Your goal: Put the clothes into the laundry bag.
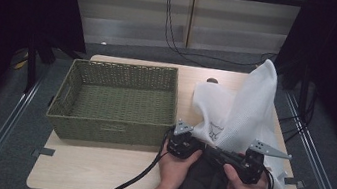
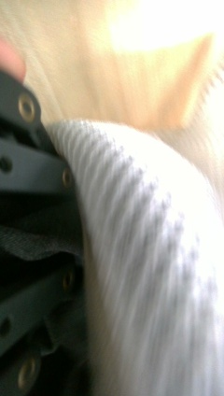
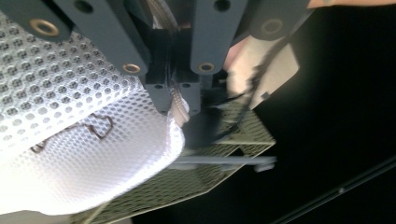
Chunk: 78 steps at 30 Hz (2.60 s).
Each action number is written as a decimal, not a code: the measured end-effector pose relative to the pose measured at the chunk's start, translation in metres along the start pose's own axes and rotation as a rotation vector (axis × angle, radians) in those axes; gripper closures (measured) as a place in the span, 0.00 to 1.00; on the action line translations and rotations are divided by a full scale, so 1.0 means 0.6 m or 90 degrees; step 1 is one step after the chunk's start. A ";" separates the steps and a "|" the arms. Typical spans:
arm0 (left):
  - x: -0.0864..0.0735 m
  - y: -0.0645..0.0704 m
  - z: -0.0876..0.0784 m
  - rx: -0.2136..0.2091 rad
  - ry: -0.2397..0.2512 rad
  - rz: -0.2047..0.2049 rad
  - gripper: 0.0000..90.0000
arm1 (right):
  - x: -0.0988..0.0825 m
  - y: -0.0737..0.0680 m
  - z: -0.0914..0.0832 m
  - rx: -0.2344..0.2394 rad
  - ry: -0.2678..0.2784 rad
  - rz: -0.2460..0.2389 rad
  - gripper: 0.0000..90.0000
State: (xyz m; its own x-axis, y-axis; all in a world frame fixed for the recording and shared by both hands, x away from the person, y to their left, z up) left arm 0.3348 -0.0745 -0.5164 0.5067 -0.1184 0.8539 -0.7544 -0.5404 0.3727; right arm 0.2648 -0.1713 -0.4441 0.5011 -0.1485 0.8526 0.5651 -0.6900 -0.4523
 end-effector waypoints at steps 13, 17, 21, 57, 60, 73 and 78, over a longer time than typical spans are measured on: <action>-0.078 0.039 -0.045 -0.128 -0.240 0.052 0.07 | 0.009 0.030 -0.003 -0.045 -0.003 -0.040 0.98; -0.080 0.046 -0.043 -0.089 -0.222 0.083 0.68 | -0.001 0.032 0.007 -0.044 -0.014 -0.041 0.98; -0.068 0.072 -0.050 -0.088 -0.145 0.169 0.93 | -0.004 0.026 0.014 -0.036 -0.019 -0.038 0.98; -0.082 0.061 -0.061 -0.130 -0.205 0.114 0.24 | -0.004 0.040 0.004 -0.053 0.002 -0.006 0.98; -0.064 0.058 -0.047 -0.096 -0.181 0.143 0.76 | -0.006 0.036 0.011 -0.050 0.002 -0.006 0.98; 0.050 0.130 -0.053 -0.187 0.075 0.178 0.88 | 0.037 -0.008 -0.028 -0.007 0.058 -0.030 0.99; 0.024 0.051 -0.001 -0.028 0.014 0.079 0.88 | 0.016 -0.003 -0.030 -0.028 0.028 -0.002 0.99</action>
State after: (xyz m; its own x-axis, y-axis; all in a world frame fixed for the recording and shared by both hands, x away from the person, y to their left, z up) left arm 0.3188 -0.0921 -0.4922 0.3999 -0.1629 0.9020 -0.8280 -0.4862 0.2793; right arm 0.2570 -0.1843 -0.4303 0.4687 -0.1768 0.8655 0.5371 -0.7208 -0.4381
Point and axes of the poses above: each handheld gripper's, and its own axes: z roughly forward along the jaws, x roughly out of its top, y roughly to its right, the point moved 7 cm from there along z, roughly forward along the jaws, and after that the axes turned 5 degrees about -x, right-handed, at the moved point
